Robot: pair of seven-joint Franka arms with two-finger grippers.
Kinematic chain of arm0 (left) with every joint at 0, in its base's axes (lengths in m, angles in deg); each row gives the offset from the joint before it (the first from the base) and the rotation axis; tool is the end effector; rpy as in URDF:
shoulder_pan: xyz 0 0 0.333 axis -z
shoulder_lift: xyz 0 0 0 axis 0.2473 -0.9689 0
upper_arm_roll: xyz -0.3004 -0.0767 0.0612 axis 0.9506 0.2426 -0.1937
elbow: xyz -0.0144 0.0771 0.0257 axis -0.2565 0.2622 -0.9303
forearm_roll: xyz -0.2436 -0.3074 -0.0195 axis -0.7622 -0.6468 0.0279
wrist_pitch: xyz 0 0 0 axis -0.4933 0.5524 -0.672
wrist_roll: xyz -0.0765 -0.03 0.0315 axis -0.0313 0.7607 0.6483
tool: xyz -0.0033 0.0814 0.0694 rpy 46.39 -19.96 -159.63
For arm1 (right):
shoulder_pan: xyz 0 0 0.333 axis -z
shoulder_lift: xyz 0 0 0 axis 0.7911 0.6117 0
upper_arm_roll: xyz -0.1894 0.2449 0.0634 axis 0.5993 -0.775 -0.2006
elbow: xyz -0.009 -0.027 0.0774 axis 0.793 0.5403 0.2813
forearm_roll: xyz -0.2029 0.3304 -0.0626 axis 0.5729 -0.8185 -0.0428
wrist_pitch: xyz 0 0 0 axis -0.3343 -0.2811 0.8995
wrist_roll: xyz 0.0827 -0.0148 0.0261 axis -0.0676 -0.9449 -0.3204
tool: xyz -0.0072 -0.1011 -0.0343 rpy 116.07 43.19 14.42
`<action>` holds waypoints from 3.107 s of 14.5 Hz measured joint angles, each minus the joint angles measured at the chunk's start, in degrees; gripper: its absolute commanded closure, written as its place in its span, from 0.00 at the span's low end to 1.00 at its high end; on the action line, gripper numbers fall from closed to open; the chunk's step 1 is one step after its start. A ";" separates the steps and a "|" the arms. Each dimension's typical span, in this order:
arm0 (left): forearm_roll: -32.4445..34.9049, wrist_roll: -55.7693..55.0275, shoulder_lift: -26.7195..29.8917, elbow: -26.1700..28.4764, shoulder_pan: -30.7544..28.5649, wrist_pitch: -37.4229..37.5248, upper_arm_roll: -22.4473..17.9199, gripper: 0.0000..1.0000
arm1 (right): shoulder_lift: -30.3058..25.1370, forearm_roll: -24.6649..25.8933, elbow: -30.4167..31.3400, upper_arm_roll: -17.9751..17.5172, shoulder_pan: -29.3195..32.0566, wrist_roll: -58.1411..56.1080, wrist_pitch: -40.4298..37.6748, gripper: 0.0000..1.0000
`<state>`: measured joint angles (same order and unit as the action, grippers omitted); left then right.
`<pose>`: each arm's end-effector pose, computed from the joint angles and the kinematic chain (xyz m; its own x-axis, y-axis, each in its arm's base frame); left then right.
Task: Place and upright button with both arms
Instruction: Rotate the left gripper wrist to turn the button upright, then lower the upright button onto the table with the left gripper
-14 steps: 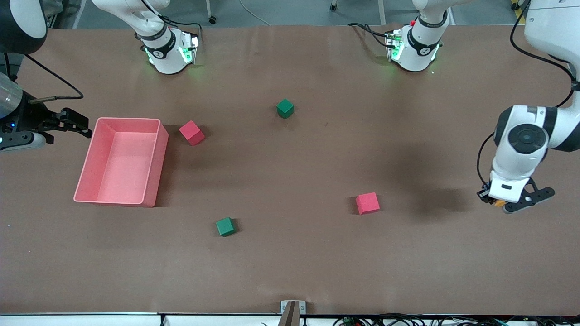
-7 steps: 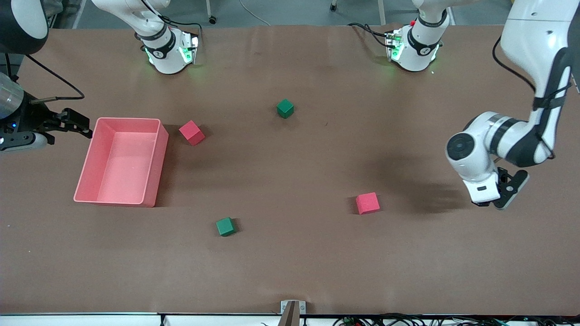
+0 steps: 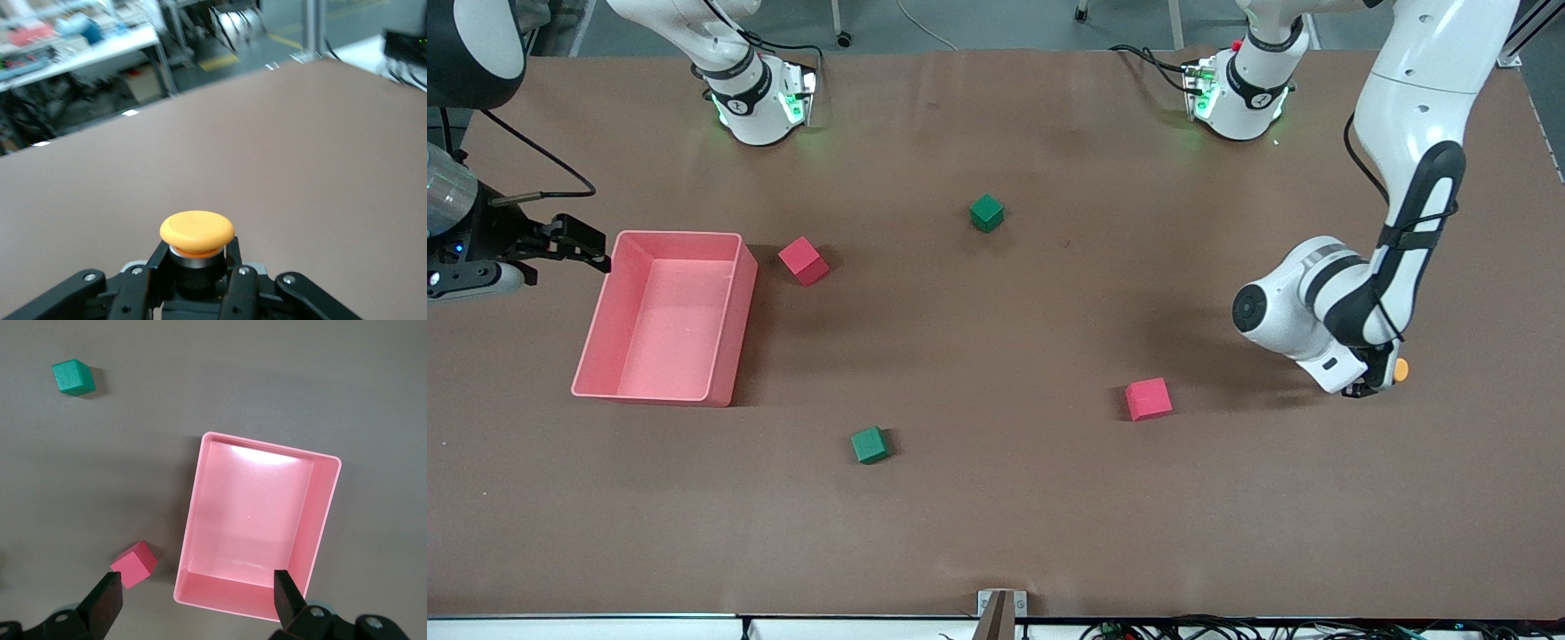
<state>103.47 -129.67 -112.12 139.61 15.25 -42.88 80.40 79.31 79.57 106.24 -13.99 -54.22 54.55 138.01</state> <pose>0.5830 -0.0221 0.1761 0.2671 0.3871 0.8825 0.9566 -0.2172 -0.1943 0.5647 -0.0057 0.5698 0.9873 0.1580 -0.0170 0.1577 -0.9873 -0.0196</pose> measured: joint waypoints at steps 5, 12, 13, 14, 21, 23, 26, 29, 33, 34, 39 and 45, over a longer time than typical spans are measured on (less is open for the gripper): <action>6.29 -14.02 -7.42 -1.38 1.41 11.78 -0.19 1.00 | 0.41 0.00 0.00 0.00 0.00 0.00 0.88 0.00; 11.18 -22.54 -14.28 -2.15 1.49 14.63 -0.36 1.00 | 1.75 0.00 0.00 -0.01 0.01 0.00 2.61 0.00; 11.24 -23.17 -14.62 -2.56 1.48 15.06 -0.37 1.00 | 1.93 0.00 0.00 -0.03 0.01 0.00 2.77 0.00; 11.24 -23.50 -14.86 -2.97 1.48 15.16 -0.37 1.00 | 2.11 0.00 0.00 -0.09 0.02 0.00 2.90 0.00; 11.24 -23.82 -15.36 -3.68 1.52 15.44 -0.36 0.67 | 2.71 0.00 0.00 -0.70 0.01 0.00 3.99 0.00; 11.24 -23.82 -15.46 -3.76 1.52 15.59 -0.36 0.37 | 2.84 0.00 0.00 -0.70 0.01 0.00 4.15 0.00; 11.25 -23.82 -16.03 -4.18 1.51 15.59 -0.38 0.15 | 2.93 0.00 0.01 -0.70 0.04 0.00 4.16 0.00; 11.33 -23.82 -16.42 -4.52 1.51 15.58 -0.38 0.00 | 3.00 0.00 0.02 -0.70 0.16 -0.86 3.96 0.00; 11.33 -23.83 -16.70 -4.52 1.50 15.57 -0.38 0.00 | 3.04 0.00 0.03 -0.66 1.58 -4.15 3.44 0.00; 11.33 -23.83 -16.70 -4.52 1.49 15.57 -0.38 0.00 | 3.05 0.00 0.03 -0.65 1.75 -4.35 3.19 0.00; 11.33 -23.98 -16.70 -4.70 1.44 16.33 -0.52 0.00 | 3.05 0.00 0.03 -0.50 1.88 -4.53 2.72 0.00; 11.33 -23.98 -16.70 -4.75 1.36 18.20 -0.58 0.00 | 3.05 0.00 0.03 0.65 2.06 -4.85 2.73 0.00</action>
<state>114.81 -153.66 -128.82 134.86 16.60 -24.67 79.82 82.36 79.57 106.27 -13.34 -52.16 49.70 140.74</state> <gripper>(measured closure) 0.000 0.000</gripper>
